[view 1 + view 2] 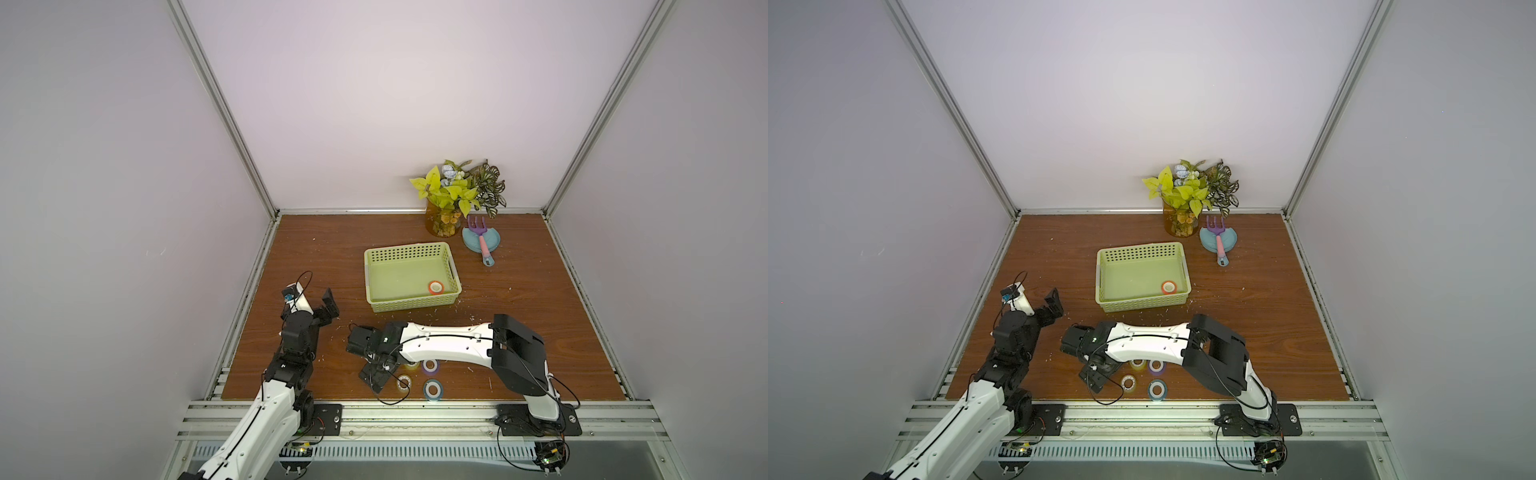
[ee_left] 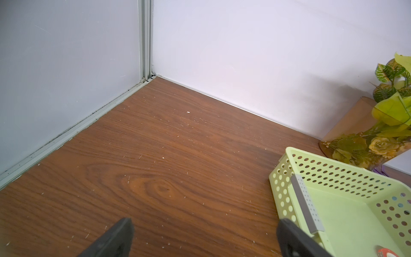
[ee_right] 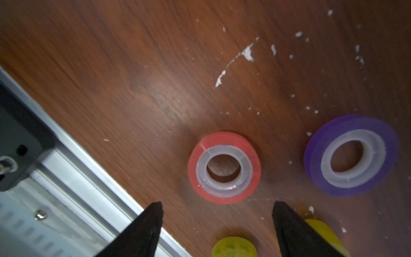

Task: Put the transparent tape into the storage box
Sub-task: Pick up the tape at the center of the board.

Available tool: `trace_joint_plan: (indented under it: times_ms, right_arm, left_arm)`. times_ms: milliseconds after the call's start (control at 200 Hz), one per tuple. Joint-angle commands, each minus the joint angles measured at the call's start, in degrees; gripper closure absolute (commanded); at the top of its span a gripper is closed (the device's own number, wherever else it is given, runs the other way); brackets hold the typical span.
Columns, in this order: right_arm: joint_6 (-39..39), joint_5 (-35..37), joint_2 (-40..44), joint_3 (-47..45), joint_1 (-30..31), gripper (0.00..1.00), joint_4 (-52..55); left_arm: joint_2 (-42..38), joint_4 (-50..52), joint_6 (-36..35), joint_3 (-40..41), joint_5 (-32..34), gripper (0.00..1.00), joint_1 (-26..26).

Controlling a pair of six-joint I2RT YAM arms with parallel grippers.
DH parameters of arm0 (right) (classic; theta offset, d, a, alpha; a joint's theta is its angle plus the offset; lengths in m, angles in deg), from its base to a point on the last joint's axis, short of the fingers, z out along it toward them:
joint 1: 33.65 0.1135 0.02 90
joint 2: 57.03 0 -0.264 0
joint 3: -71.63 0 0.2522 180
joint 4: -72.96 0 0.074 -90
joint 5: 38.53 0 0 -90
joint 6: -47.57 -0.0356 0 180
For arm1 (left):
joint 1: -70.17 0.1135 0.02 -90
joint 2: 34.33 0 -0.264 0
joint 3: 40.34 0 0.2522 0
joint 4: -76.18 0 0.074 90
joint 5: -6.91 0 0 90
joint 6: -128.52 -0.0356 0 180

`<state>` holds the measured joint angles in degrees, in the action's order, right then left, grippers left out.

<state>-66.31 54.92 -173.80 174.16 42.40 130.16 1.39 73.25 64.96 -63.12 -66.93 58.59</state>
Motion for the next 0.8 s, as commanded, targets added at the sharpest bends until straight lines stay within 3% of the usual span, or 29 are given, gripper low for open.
trace_joint_plan:
  times_ms: [0, 796]
  right_arm:
    - [-1.1, 1.3, -0.3, 2.4, 0.0, 0.17, 0.1]
    - [-0.8, -1.4, -4.1, 3.9, -1.2, 0.26, -0.8]
  left_arm:
    - [-0.1, 0.0, 0.4, 0.3, 0.9, 0.01, 0.6]
    - [-0.3, 0.0, 0.3, 0.3, 0.7, 0.01, 0.5]
